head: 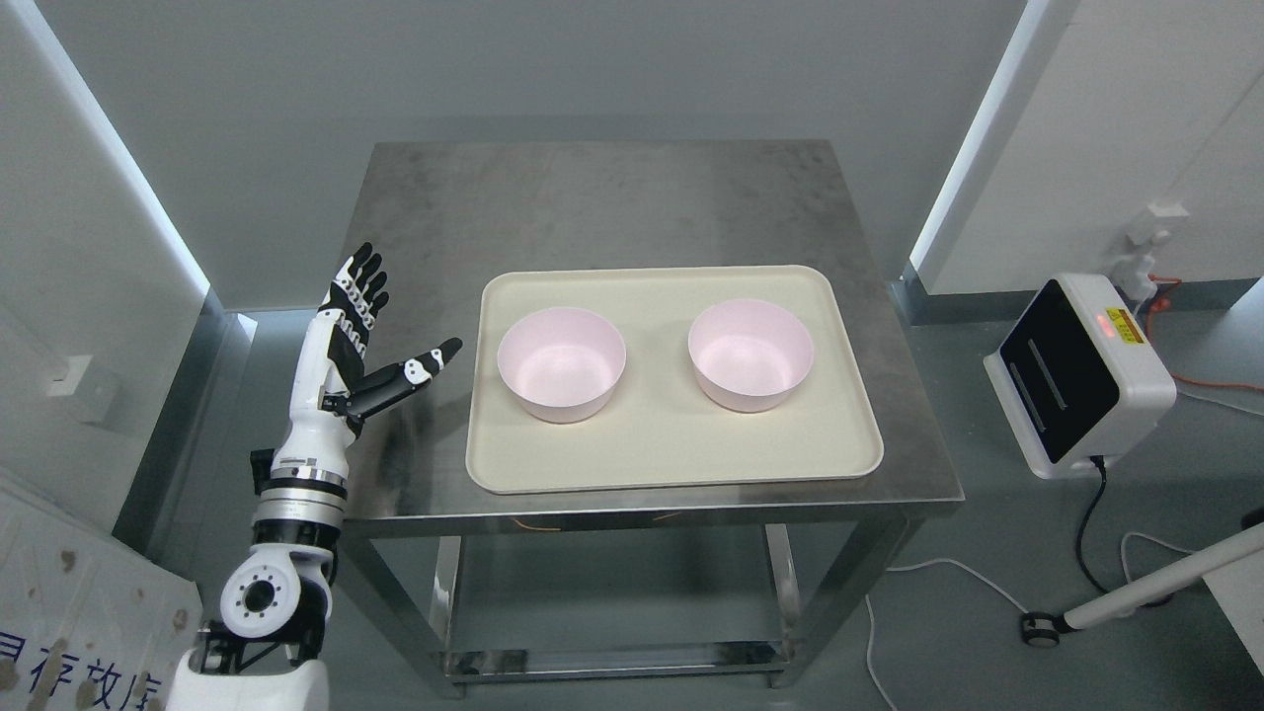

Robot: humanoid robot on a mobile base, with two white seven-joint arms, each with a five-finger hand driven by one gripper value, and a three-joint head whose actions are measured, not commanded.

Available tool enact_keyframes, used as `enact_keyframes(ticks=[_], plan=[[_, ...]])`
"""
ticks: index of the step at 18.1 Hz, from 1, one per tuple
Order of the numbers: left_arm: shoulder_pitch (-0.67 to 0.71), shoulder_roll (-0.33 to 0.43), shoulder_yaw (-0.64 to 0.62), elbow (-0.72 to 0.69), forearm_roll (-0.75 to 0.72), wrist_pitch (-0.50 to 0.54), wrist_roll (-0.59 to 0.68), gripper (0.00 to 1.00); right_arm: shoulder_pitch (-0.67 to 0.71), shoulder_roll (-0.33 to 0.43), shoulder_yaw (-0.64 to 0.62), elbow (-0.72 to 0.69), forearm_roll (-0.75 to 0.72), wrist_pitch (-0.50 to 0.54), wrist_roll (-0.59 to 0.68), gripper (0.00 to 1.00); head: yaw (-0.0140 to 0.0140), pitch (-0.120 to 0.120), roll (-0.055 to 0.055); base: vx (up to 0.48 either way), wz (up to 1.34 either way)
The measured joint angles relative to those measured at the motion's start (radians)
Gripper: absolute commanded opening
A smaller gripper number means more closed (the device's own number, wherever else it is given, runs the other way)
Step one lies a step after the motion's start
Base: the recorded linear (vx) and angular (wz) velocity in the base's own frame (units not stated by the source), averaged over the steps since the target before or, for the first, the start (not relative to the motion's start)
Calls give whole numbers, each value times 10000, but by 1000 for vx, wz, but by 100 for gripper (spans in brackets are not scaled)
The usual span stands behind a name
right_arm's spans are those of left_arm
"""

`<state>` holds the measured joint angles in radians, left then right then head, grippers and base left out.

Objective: Stack pink IKEA bowls on left shelf middle
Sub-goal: 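Raise the left hand and move it over the pink bowl nearer the arm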

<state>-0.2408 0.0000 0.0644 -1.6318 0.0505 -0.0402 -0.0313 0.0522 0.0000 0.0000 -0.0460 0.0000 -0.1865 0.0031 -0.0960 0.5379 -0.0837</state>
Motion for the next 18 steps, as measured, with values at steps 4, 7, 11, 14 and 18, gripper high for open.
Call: enact_keyframes(ticks=[4,7,11,14,18], plan=[[-3,0,36,-1,0,-138,-6,100,-4,0,0,0,0,0,0,100,0,0,0,0,0],[-245,51,59,8,-8,-194,-114,100,-3,0,0,0,0,0,2,100,0,0,0,0,0],[-1230,716,34,259,-402,-276,-1743,100,-2,0,0,0,0,0,4,100,0,0,0,0,0],[-2231,1470,-117,771,-1317,-286,-3556,96,-2,0,0,0,0,0,4,100,0,0,0,0,0],[-3169,2322,-516,1365,-3006,359,-5422,100,-2,0,0,0,0,0,4,100,0,0,0,0,0]])
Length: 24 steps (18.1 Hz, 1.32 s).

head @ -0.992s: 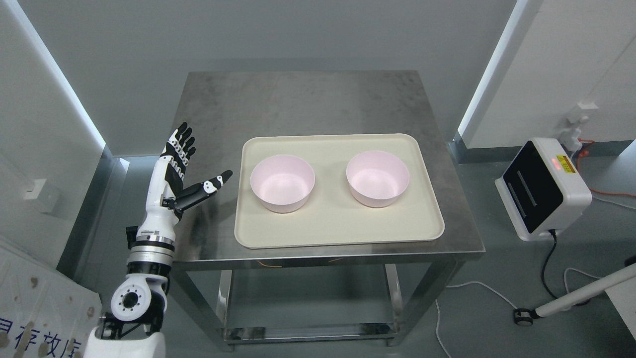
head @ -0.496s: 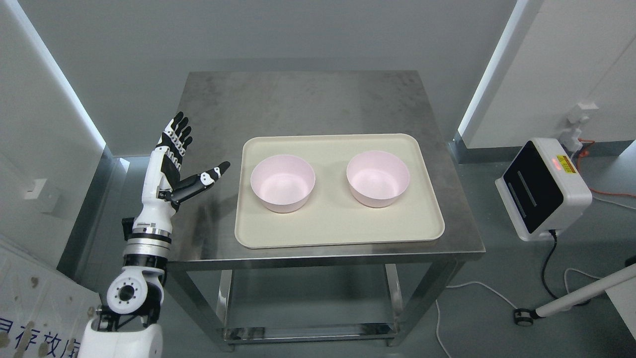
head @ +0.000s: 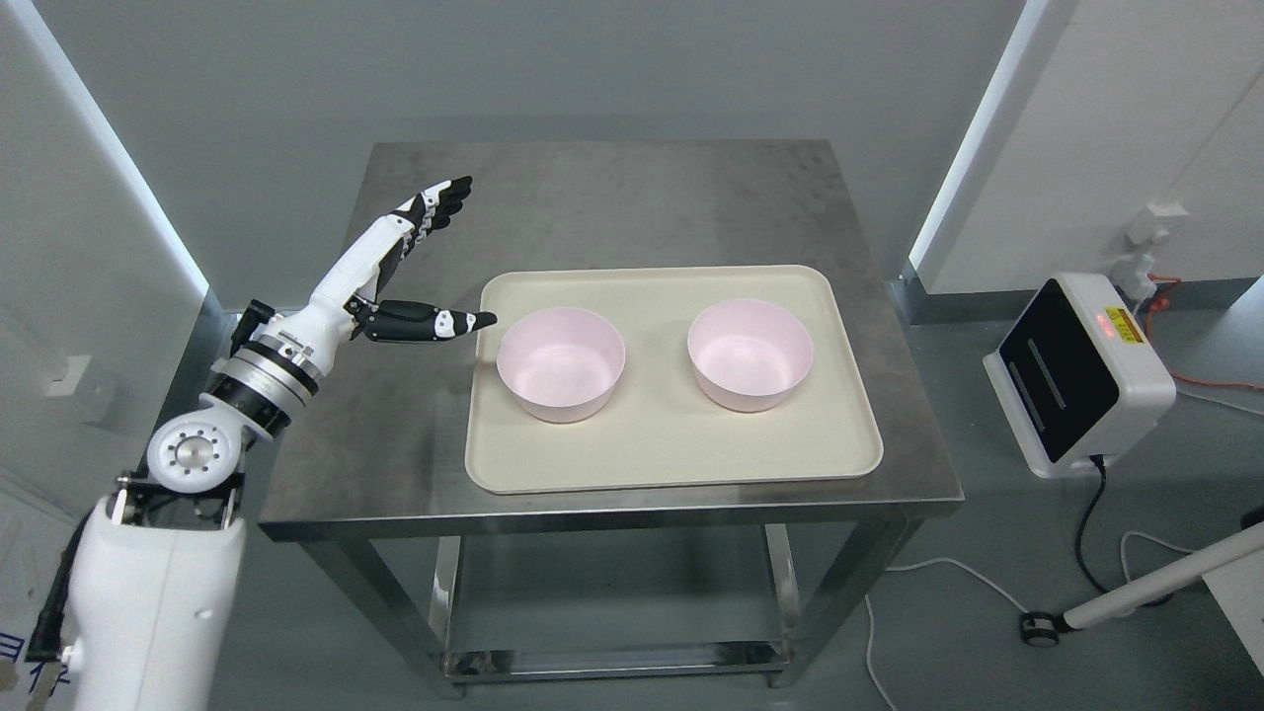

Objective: Stack pink IKEA bowls on left shelf middle
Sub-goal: 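Raise the left hand and move it over the pink bowl nearer the arm, then lower the left hand into the nearer pink bowl and grip its rim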

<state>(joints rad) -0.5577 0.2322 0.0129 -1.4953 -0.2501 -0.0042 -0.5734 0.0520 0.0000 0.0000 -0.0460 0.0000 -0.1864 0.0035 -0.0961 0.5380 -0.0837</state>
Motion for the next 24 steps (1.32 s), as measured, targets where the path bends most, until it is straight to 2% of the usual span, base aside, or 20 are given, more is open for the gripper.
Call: enact_keyframes(ticks=[4,7,9,13,24], plan=[[-966,426,-497,477,-1348,1268,-507,99,1,0,0,0,0,0,0,100,0,0,0,0,0],[-1515,350,-837,729,-1767,2841,-772,97,1,0,0,0,0,-7,3,100,0,0,0,0,0],[-1750,182,-1012,855,-1937,3457,-1231,96,1,0,0,0,0,-20,4,100,0,0,0,0,0],[-2125,-189,-1289,1044,-2143,3944,-2134,96,1,0,0,0,0,-53,4,100,0,0,0,0,0],[-2689,-853,-1161,1066,-2254,4478,-2773,96,1,0,0,0,0,2,4,100,0,0,0,0,0]])
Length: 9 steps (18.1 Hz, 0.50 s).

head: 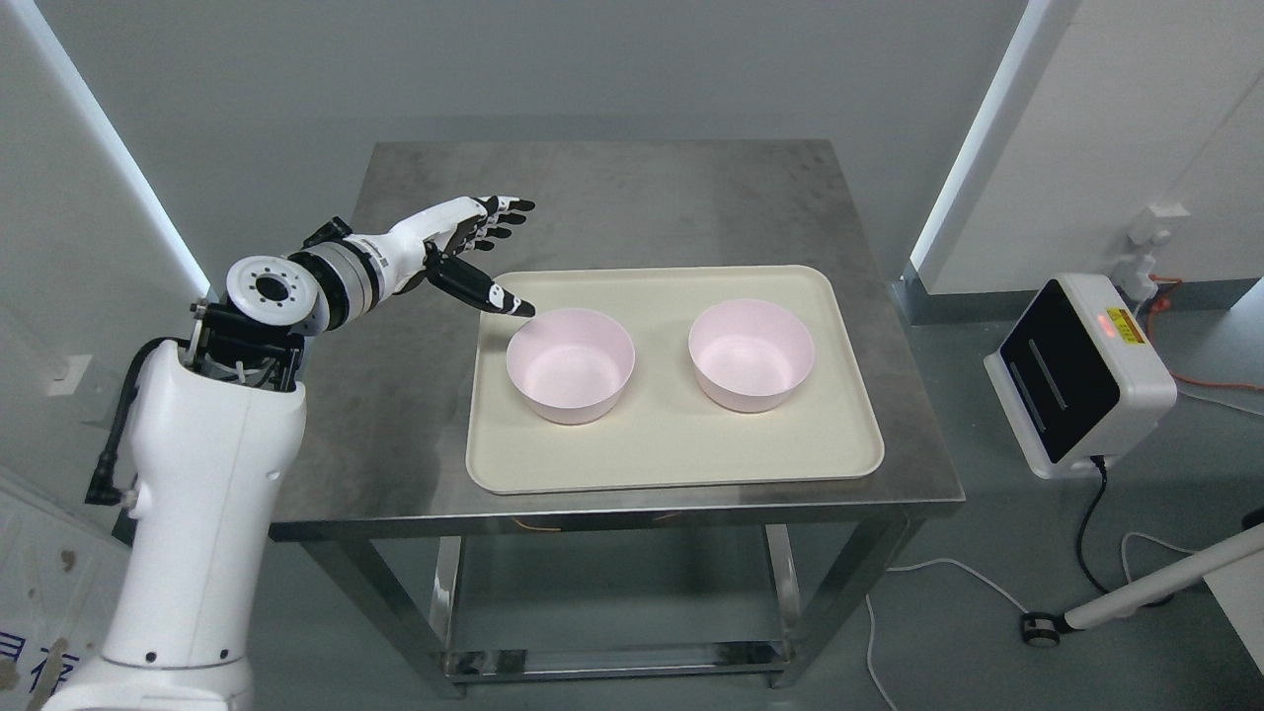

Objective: Stack pink IKEA bowls on left shelf middle
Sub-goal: 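Lower the left hand into the nearer pink bowl and grip its rim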

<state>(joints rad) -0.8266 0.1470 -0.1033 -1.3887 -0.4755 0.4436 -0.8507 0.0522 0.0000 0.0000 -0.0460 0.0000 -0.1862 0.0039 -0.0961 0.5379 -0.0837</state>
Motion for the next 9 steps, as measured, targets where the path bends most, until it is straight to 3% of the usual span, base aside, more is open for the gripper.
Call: enact_keyframes(ticks=[2,9], plan=[[49,-22,-244,-40,-18,10,-111,95,0,0,0,0,0,1,0,100,0,0,0,0,0],[77,11,-1259,-129,-558,20,-169,76,0,0,0,0,0,2,0,100,0,0,0,0,0]])
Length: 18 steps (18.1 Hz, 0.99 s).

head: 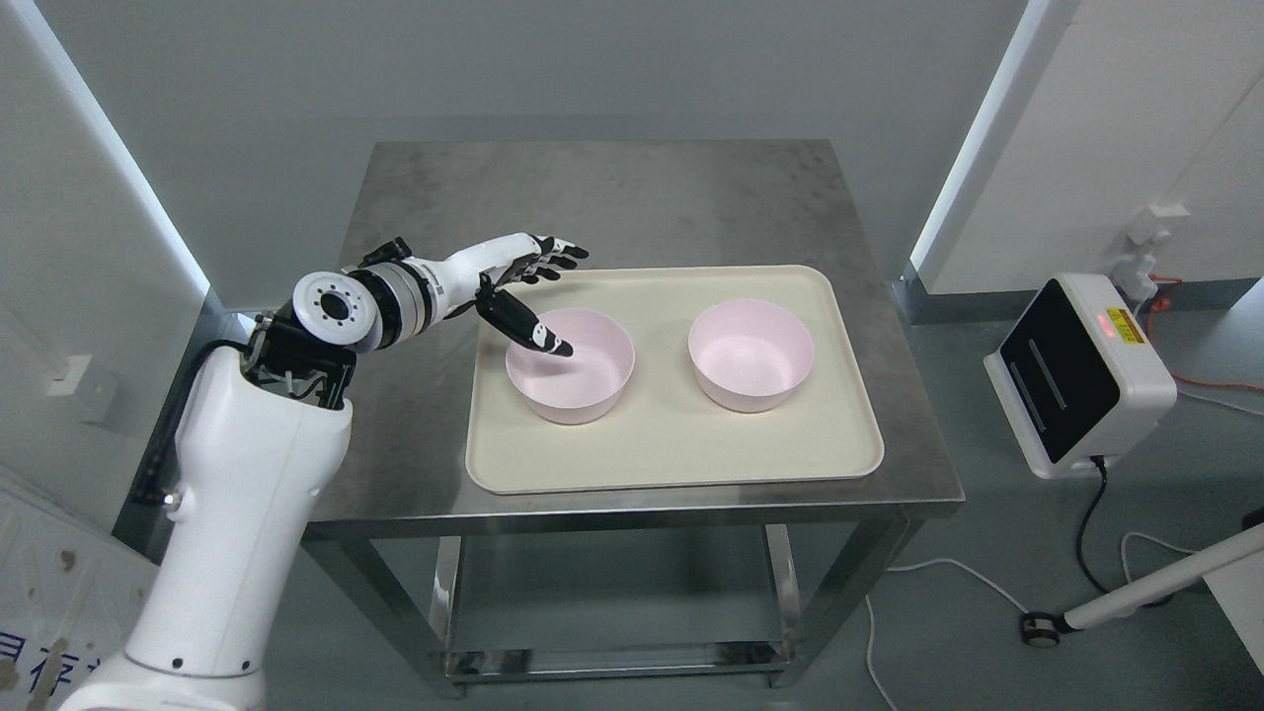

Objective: Stack pink IKEA bowls on left shelf middle
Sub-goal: 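Lower the left hand into the nearer pink bowl and grip its rim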

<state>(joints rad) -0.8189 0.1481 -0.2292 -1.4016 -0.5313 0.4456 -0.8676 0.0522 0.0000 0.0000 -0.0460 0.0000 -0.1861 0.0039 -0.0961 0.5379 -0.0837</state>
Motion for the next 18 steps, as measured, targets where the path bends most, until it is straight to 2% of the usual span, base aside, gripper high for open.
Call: enact_keyframes(ticks=[4,8,16,18], plan=[[67,16,-384,-15,-378,-180,-2,61,0,0,0,0,0,0,0,100,0,0,0,0,0],[101,39,-638,68,-548,-784,-4,46,0,0,0,0,0,0,0,100,0,0,0,0,0],[26,51,-872,429,-668,-1847,162,6,0,0,0,0,0,1,0,100,0,0,0,0,0],[22,51,-896,525,-710,-2352,178,0,0,0,0,0,0,1,0,100,0,0,0,0,0]])
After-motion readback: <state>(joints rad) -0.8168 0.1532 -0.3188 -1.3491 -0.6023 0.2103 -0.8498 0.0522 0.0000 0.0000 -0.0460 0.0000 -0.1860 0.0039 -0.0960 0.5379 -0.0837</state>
